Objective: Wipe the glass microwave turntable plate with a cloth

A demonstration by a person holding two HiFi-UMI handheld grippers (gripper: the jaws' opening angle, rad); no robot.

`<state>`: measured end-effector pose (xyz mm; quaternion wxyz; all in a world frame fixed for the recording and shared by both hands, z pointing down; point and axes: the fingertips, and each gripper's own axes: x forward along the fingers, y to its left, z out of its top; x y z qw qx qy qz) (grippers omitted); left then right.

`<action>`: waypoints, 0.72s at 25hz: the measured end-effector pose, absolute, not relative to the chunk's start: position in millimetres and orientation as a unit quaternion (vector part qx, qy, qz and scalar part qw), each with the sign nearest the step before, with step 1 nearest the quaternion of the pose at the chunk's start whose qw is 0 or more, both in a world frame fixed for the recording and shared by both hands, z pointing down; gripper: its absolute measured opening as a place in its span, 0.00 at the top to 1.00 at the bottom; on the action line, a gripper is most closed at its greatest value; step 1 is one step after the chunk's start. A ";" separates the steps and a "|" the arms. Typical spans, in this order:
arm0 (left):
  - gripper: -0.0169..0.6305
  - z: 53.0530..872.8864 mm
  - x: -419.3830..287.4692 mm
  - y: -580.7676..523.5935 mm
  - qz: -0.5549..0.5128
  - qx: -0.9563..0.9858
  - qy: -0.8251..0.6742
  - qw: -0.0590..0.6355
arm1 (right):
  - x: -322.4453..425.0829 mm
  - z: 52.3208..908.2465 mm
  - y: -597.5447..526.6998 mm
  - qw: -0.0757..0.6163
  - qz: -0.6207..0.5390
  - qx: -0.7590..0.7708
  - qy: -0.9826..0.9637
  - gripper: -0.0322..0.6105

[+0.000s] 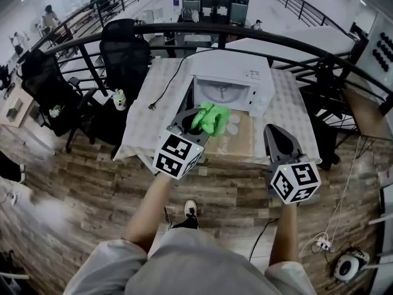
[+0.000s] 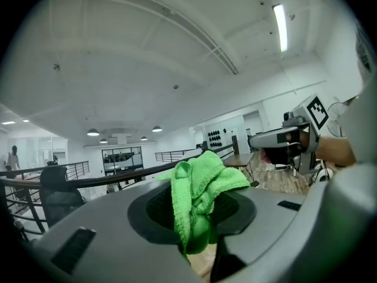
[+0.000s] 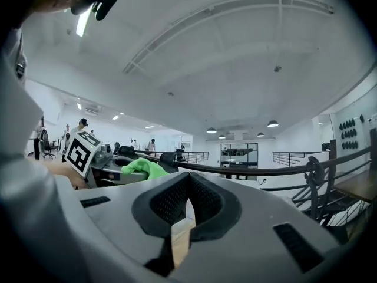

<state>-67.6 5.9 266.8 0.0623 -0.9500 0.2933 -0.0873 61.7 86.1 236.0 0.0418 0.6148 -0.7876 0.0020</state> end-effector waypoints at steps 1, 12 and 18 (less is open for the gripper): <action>0.78 265.2 -65.6 -12.6 -0.090 -0.950 0.291 0.065 | 62.8 231.3 67.4 0.039 -0.002 0.616 -0.787 0.93; 0.78 269.1 -54.1 -139.7 -0.098 -0.953 0.282 0.053 | 74.1 237.1 -68.9 0.055 0.009 0.628 -0.777 0.93; 0.78 290.8 -42.6 -180.2 -0.111 -0.950 0.289 0.035 | 85.2 257.9 -115.2 0.103 -0.006 0.635 -0.765 0.93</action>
